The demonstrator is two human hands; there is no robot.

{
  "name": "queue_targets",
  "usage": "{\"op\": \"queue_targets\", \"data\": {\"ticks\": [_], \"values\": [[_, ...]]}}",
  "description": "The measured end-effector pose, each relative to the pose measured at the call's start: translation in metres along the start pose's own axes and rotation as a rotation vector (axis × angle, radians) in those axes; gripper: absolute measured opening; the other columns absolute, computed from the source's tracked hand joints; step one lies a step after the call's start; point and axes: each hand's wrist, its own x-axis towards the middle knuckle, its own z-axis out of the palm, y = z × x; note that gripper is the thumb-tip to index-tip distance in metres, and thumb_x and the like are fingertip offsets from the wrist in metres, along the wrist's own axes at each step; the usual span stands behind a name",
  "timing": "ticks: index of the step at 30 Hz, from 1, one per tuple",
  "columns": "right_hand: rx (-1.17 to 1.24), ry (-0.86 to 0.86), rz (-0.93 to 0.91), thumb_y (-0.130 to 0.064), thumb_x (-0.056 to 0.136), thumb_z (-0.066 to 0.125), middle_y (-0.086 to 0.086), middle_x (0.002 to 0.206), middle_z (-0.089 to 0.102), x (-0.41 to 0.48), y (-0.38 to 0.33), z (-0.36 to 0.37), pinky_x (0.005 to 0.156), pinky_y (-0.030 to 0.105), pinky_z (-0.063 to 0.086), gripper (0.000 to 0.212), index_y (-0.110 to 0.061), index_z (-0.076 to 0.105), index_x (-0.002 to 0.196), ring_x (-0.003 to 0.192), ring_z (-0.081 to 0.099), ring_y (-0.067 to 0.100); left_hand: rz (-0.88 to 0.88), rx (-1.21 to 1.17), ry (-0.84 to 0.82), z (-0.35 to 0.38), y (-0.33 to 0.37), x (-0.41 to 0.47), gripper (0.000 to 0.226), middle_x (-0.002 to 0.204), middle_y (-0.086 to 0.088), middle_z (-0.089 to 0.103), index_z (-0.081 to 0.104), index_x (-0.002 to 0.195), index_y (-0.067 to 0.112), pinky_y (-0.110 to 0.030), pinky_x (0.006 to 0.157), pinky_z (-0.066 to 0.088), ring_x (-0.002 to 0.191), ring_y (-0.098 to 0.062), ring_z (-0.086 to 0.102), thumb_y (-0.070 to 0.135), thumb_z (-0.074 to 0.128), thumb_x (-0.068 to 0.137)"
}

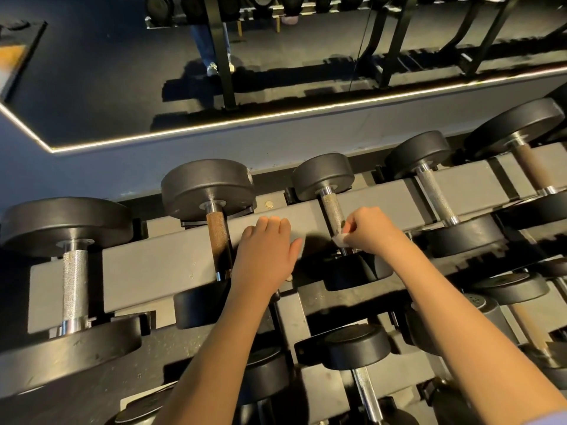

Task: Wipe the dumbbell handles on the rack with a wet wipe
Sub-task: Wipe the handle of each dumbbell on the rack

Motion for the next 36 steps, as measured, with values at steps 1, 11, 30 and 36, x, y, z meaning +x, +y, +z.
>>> {"op": "queue_targets", "data": {"ticks": [1,11,30,36], "values": [[0.048,0.056,-0.010,-0.015,0.085,0.065,0.007,0.084,0.065,0.004,-0.002,-0.002,0.070,0.029,0.052,0.003,-0.013,0.066,0.083,0.079,0.061,0.020,0.000,-0.003,-0.001,0.000,0.000,0.000,0.048,0.130,-0.001,0.048,0.041,0.133,0.017,-0.032,0.100,0.035,0.123,-0.017,0.041,0.046,0.021,0.101],[0.129,0.480,-0.063,-0.016,0.091,0.054,0.014,0.107,0.060,0.037,-0.021,0.020,0.076,0.030,0.041,0.023,-0.005,0.068,0.105,0.096,0.058,0.030,0.002,0.000,0.028,0.001,-0.001,-0.001,0.046,0.125,-0.001,0.051,0.047,0.128,0.016,-0.031,0.098,0.036,0.120,-0.018,0.042,0.046,0.023,0.101],[-0.171,0.081,0.066,-0.027,0.083,0.069,0.011,0.093,0.065,-0.004,-0.008,0.024,0.078,0.041,0.056,0.024,-0.008,0.065,0.096,0.085,0.064,0.029,-0.022,-0.002,0.093,0.007,-0.001,0.000,0.042,0.100,0.001,0.056,0.057,0.106,0.017,-0.028,0.079,0.036,0.097,-0.016,0.050,0.046,0.028,0.100],[0.150,0.432,-0.015,-0.012,0.087,0.059,0.009,0.091,0.066,0.018,-0.012,0.008,0.074,0.034,0.051,0.014,-0.006,0.069,0.095,0.084,0.061,0.023,0.006,0.018,0.182,0.008,-0.001,-0.001,0.052,0.087,-0.002,0.061,0.064,0.095,0.013,-0.029,0.069,0.039,0.084,-0.018,0.055,0.048,0.025,0.093]]}}
